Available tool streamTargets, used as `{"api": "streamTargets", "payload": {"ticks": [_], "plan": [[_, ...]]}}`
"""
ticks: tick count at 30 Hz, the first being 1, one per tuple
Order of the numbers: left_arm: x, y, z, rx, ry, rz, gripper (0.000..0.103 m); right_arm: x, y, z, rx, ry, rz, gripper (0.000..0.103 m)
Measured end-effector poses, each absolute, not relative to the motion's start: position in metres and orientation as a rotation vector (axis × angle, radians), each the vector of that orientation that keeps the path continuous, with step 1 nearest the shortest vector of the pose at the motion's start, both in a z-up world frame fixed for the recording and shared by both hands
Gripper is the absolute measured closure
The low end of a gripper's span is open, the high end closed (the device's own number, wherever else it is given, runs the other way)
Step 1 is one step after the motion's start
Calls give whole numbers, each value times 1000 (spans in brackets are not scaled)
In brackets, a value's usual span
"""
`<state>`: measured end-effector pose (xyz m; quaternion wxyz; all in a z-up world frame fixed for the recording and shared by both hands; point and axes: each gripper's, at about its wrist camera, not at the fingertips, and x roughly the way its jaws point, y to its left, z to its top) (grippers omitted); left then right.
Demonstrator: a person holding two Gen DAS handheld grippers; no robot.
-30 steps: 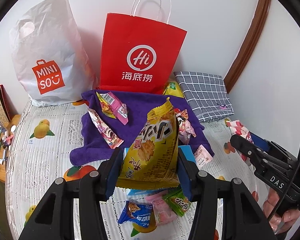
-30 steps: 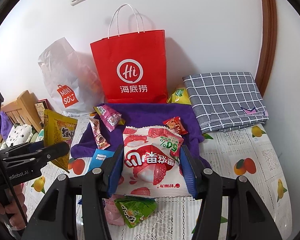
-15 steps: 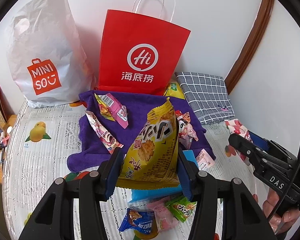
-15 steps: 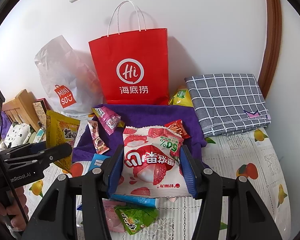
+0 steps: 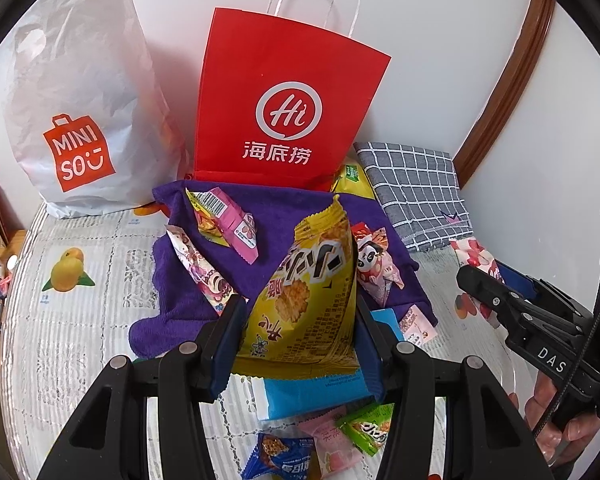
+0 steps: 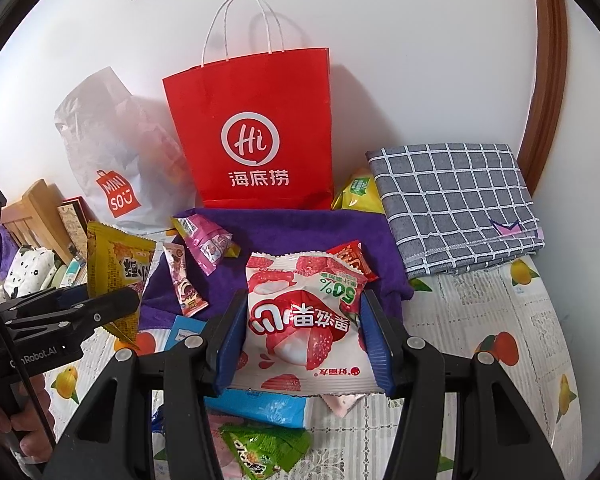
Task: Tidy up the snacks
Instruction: 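Carry the lychee packet with the right tool while the left tool carries the yellow bag to the towel, then open the right tool over the towel while the left tool releases the yellow bag there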
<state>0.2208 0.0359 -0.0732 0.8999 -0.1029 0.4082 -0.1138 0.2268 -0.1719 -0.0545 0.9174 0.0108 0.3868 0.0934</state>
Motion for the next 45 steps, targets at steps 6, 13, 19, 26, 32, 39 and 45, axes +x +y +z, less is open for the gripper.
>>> {"api": "streamTargets", "payload": {"ticks": [6,13,19,26,32,39,45], "plan": [[229,37,-75,-214,847,-237,53,238,-170,-57,21,801,185,49],[242,40,-78,-213,852,-236,53,250,-169,-60,20,807,181,49],[254,40,-83,-203,861,-231,53,264,-169,-67,25,816,176,49],[271,51,-83,-220,855,-215,53,279,-174,-75,31,823,163,49],[285,65,-88,-264,863,-230,53,297,-174,-90,34,850,157,49],[303,68,-101,-278,899,-230,53,321,-160,-118,29,904,201,49],[317,59,-124,-282,948,-242,53,339,-149,-142,-8,946,229,49]]}}
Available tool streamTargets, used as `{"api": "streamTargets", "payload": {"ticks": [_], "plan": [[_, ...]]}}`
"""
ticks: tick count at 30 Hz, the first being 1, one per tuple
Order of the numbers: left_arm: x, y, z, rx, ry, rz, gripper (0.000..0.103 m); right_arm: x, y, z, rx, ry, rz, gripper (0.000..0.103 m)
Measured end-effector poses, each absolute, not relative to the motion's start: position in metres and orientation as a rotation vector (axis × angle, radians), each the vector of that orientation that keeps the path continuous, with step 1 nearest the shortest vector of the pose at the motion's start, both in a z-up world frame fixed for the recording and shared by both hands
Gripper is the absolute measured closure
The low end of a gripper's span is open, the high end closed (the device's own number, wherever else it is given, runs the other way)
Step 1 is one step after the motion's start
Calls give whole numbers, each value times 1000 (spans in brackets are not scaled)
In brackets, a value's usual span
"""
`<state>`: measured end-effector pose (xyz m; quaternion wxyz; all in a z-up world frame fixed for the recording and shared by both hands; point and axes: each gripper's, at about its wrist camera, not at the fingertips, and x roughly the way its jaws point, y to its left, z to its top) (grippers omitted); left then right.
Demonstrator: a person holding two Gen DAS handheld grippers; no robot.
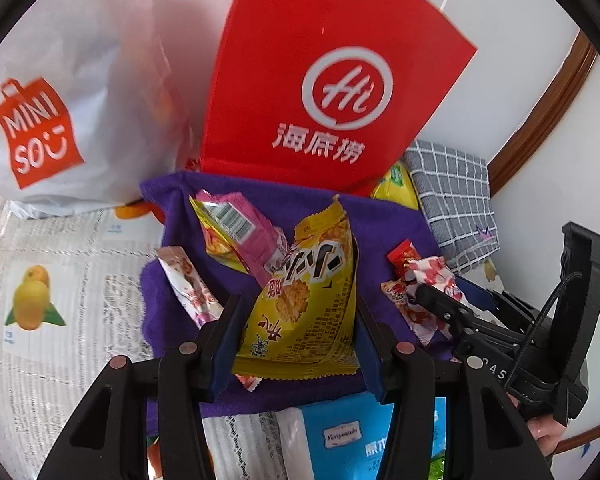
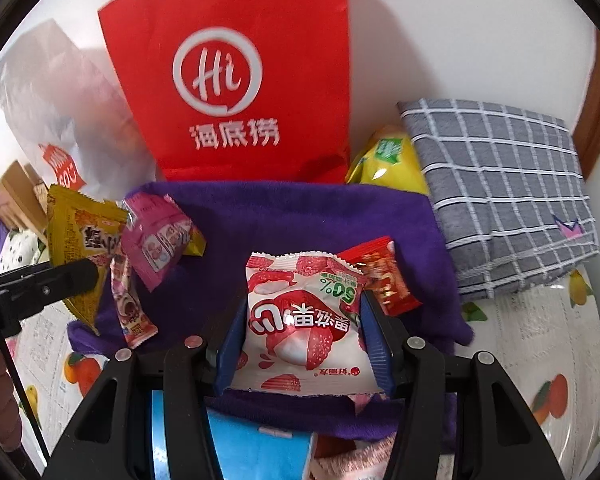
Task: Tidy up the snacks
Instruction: 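Open the right tool over the towel while the left tool releases the yellow bag there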
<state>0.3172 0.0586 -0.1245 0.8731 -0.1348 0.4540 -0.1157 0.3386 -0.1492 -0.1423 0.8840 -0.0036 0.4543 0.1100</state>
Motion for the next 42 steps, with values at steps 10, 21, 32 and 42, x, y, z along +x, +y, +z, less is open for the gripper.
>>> {"api": "streamTargets", "payload": {"ticks": [10,21,32,42], "plan": [[335,47,-158,-300,1011,-266,53,347,-140,-158,-74,944,250,48],[347,42,-170,-313,1054,-255,53,351,-137,-161,-124,934,268,33],[334,45,-152,-273,1026,-207,31,334,-159,-129,-63,882,235,32],[298,63,-133,-314,997,-212,31,287,-216,-105,-3,857,158,32]]}}
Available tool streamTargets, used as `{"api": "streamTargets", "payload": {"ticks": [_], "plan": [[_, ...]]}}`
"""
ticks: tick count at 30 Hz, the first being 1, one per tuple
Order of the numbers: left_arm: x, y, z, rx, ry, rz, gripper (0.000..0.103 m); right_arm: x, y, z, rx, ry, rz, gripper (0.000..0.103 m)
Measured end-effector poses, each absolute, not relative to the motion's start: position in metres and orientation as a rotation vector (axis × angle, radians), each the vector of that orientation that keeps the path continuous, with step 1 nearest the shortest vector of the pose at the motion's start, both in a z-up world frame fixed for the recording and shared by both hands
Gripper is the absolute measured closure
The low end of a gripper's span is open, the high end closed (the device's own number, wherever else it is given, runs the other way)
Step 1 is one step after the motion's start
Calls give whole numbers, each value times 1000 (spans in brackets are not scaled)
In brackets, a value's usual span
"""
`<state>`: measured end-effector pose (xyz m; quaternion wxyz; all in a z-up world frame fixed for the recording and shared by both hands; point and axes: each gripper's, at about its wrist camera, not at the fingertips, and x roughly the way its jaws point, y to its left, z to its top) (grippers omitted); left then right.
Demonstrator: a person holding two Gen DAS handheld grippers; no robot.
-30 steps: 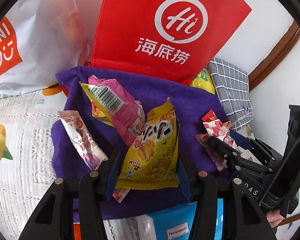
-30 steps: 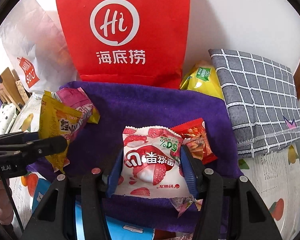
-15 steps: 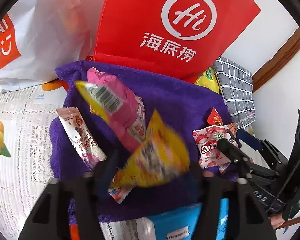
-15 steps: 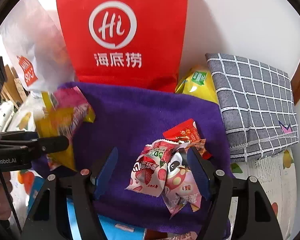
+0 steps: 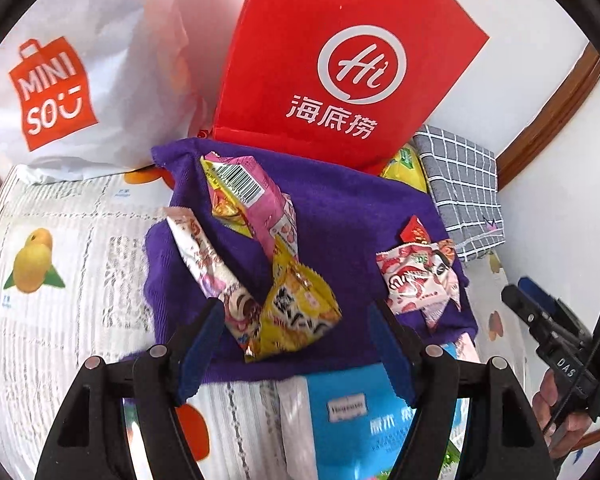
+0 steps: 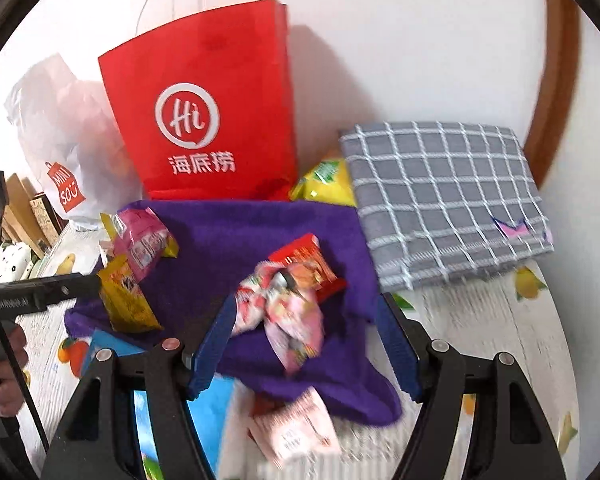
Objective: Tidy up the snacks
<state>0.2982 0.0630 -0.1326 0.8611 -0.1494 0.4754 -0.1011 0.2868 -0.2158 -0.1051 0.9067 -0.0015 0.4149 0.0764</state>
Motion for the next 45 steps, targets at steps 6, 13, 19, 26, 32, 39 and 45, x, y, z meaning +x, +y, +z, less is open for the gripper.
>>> {"api": "streamTargets", "payload": {"ticks": [6,13,19,26,32,39,45], "plan": [[276,67,-127,-327,988,-204,31,262,-243,-124,49,925,132,36],[252,68,-131,-325,991,-192,31,244,-242,-161,73,1012,184,36],[228,79,-137,-315,1014,-150,31,251,-239,-188,133,1052,191,37],[208,90,-134,-324,1005,-115,31,255,-239,-198,242,1074,263,69],[197,83,-131,-330,1003,-121,31,238,-246,-180,218,1046,246,80],[179,72,-131,-341,1000,-148,31,203,-264,-160,183,1051,223,84],[157,69,-132,-346,994,-172,31,167,-258,-150,159,1119,360,84]]}}
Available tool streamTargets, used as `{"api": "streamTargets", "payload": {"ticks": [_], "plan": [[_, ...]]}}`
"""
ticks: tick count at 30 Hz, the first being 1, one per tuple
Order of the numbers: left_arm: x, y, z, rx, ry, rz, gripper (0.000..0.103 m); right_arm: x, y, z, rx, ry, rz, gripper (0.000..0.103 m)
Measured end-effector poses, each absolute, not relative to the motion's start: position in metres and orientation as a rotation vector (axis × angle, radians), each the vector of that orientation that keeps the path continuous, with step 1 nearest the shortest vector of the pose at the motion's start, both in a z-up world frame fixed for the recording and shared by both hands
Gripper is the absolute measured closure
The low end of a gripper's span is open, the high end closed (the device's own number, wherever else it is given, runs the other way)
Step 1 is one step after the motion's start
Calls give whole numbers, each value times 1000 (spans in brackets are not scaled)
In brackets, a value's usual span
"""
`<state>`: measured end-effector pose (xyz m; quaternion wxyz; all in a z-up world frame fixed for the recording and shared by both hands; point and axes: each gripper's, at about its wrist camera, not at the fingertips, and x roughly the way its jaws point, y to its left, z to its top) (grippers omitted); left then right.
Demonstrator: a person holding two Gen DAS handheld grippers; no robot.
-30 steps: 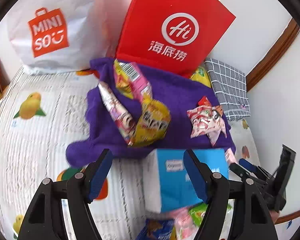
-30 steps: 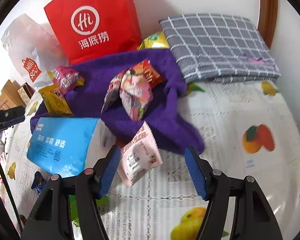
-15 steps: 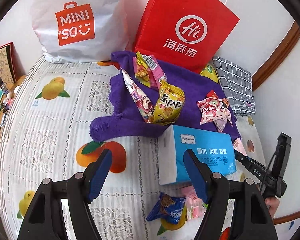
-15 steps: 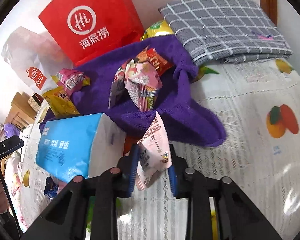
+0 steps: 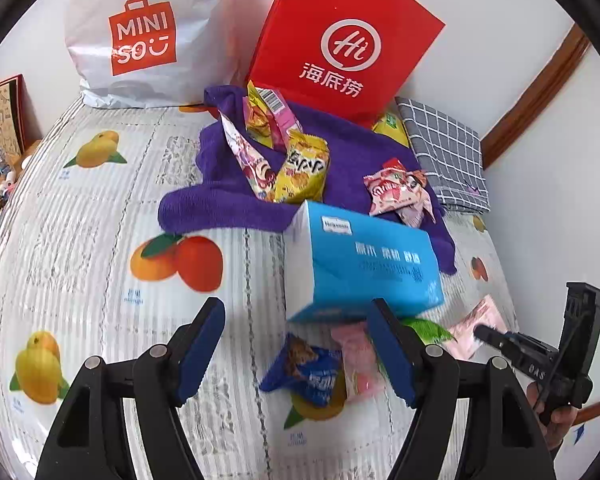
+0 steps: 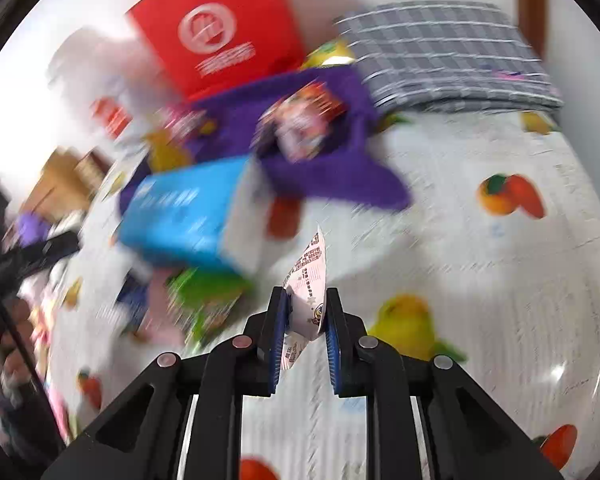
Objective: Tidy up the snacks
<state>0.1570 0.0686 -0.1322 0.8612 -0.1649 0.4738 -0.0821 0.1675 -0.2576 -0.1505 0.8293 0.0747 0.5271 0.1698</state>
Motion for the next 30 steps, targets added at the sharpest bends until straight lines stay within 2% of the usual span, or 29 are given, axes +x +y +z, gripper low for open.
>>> {"api": "streamTargets", "payload": {"ticks": [8,13,16,19,23,28,30], "plan": [[129,81,-140,-358,997,-142,31,157,-240,-170,82,1176,335,81],[121,88,-146,-377,1006,-122,31,174,-246,-181,132,1181,253,71],[119,89,-147,-377,1004,-127,31,178,-255,-183,173,1191,187,70],[119,88,-148,-383,1001,-140,31,171,-265,-176,207,1167,157,64],[122,85,-151,-373,995,-158,31,157,-268,-168,254,1153,164,63],[127,79,-158,-362,1012,-198,31,154,-251,-174,313,1181,195,54],[126,80,-161,-345,1011,-200,31,158,-247,-181,318,1198,175,53]]}}
